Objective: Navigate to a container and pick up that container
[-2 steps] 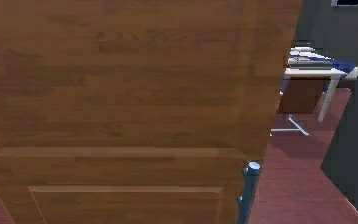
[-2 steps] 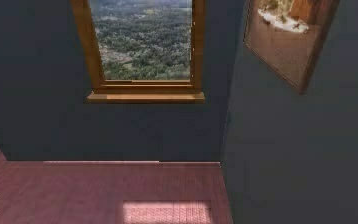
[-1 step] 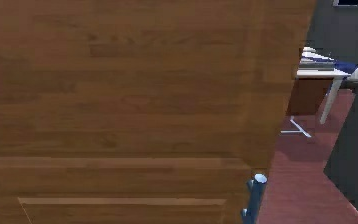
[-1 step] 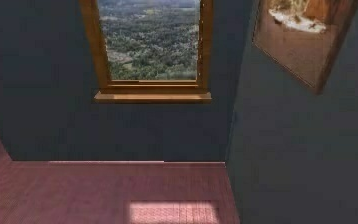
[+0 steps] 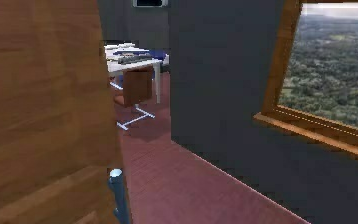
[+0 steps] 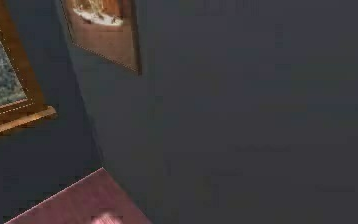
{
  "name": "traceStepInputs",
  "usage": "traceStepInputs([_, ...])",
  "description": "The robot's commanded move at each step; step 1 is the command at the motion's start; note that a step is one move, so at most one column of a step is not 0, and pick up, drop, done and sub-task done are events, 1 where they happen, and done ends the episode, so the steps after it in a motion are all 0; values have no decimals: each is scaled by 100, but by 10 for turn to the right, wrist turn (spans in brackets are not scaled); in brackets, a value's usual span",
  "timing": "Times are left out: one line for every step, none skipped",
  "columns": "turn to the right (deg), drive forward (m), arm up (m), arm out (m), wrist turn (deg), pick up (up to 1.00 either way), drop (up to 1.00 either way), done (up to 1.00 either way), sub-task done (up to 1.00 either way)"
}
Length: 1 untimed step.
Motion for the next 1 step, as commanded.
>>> traceStepInputs([240,0,0,0,0,0,0,0,0])
